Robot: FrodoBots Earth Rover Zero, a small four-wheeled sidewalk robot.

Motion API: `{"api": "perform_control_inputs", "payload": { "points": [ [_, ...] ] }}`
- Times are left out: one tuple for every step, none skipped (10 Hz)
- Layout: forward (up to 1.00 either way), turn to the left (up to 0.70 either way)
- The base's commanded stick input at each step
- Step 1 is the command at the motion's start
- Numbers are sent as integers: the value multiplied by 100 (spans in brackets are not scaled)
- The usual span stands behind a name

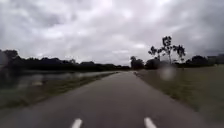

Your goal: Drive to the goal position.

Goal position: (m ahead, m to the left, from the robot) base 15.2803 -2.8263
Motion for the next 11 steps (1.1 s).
{"api": "perform_control_inputs", "payload": {
  "points": [
    [84,3],
    [84,3],
    [84,3],
    [84,3],
    [84,3],
    [84,3],
    [84,3],
    [84,3],
    [84,3],
    [84,3],
    [84,3]
  ]
}}
